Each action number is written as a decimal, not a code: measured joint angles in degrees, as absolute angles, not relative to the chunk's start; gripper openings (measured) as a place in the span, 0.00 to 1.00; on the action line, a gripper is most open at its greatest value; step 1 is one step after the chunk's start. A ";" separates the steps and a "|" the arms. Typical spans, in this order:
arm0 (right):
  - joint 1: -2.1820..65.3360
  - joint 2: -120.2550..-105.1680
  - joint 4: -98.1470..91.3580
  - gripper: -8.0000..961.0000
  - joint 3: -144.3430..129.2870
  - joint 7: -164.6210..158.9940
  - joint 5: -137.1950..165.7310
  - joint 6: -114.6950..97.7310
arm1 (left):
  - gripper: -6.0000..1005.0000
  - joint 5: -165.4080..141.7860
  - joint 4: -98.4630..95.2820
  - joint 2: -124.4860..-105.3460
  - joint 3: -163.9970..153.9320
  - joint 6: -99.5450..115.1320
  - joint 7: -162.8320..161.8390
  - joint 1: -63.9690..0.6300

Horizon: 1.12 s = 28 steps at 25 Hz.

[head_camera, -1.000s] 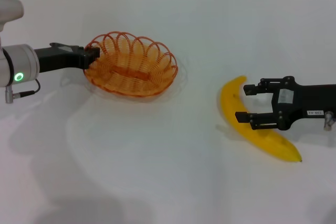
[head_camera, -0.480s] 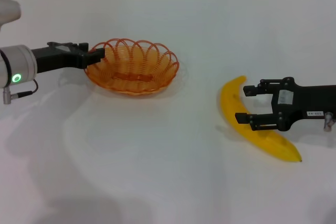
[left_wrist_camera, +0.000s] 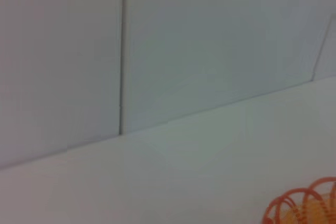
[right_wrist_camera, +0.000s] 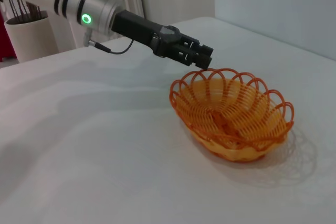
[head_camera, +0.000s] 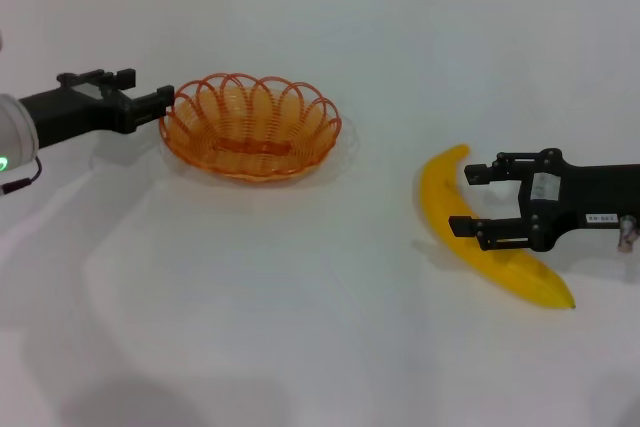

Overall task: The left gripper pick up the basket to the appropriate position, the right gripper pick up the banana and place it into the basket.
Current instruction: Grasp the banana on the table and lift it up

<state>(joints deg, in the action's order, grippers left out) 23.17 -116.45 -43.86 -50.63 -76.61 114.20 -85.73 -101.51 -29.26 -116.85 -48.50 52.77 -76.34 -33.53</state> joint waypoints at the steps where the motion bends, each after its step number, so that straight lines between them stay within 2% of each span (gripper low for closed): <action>1: 23.19 -116.45 -43.84 0.79 -50.63 -76.60 114.21 -85.79 | 0.63 -100.08 -29.25 -116.87 -48.51 53.61 -74.08 -32.82; 13: 23.08 -116.79 -44.81 0.79 -50.51 -76.68 113.77 -86.49 | 0.61 -87.54 -29.39 -116.32 -47.89 70.15 -57.08 -24.06; 20: 21.90 -117.14 -49.34 0.79 -50.63 -79.24 112.28 -89.99 | 0.61 -87.23 -28.86 -114.75 -48.21 74.83 -58.56 -22.06; 28: 18.49 -117.31 -59.81 0.79 -60.11 -89.98 112.28 -84.82 | 0.62 -88.18 -28.34 -114.61 -48.39 74.60 -60.03 -21.73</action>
<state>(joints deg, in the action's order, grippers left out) 18.49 -117.31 -59.81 -60.11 -89.98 112.28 -84.82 -88.18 -28.34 -114.61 -48.39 74.60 -60.03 -21.73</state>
